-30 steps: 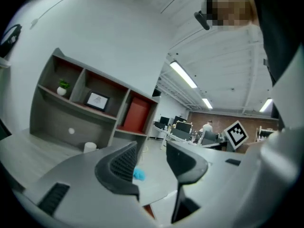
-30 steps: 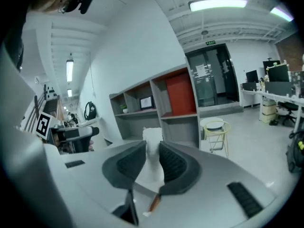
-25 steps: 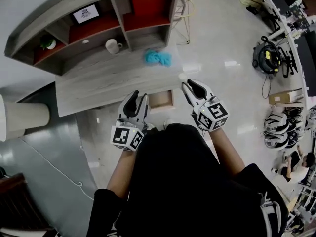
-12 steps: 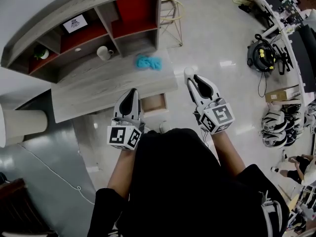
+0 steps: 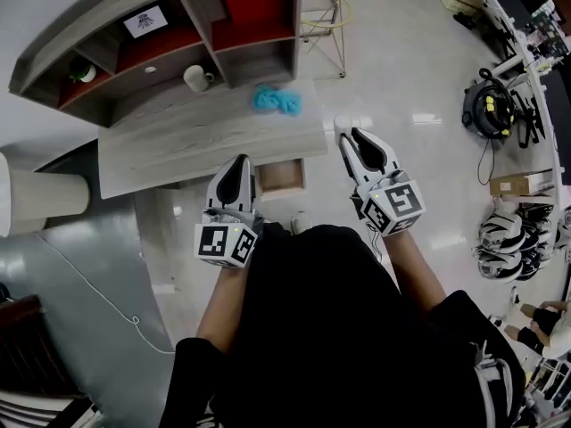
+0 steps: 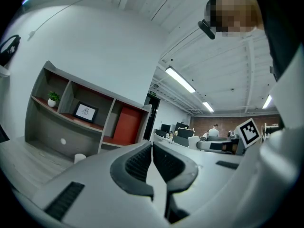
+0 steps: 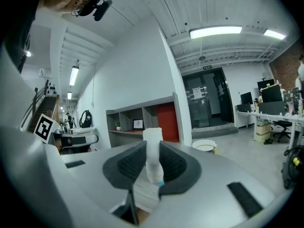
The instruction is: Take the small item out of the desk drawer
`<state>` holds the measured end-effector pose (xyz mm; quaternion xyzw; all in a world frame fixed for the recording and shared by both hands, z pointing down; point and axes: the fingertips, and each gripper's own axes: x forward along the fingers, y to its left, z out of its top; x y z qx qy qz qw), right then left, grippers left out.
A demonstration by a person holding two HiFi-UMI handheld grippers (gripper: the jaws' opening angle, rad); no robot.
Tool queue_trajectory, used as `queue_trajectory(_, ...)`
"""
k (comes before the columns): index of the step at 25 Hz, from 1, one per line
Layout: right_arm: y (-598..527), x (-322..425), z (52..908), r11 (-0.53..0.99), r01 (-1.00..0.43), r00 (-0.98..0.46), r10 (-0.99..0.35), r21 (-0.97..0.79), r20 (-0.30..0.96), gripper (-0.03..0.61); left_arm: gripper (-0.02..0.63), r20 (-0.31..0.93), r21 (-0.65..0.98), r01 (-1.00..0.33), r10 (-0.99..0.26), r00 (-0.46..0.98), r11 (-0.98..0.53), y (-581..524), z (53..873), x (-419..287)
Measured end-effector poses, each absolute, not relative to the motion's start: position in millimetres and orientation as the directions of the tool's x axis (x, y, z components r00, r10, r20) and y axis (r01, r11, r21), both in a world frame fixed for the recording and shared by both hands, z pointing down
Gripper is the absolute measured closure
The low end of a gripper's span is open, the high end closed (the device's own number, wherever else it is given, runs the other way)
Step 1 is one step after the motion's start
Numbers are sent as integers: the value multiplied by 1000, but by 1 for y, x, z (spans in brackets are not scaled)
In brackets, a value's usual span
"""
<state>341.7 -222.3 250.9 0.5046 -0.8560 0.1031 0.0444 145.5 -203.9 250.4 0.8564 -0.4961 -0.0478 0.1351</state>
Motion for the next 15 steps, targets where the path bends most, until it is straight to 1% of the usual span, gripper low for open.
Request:
queue_trajectory(7,-216,339,257,508,-851,-524,-839,-135,147,497,596,69,269,-852,-873,482,-449,-194,258,146)
queue_trajectory(15,-214,334,265,531,-835,-549,-820,-146,158,499,596,81,274,-858,-879,470,-434,-188,261,143)
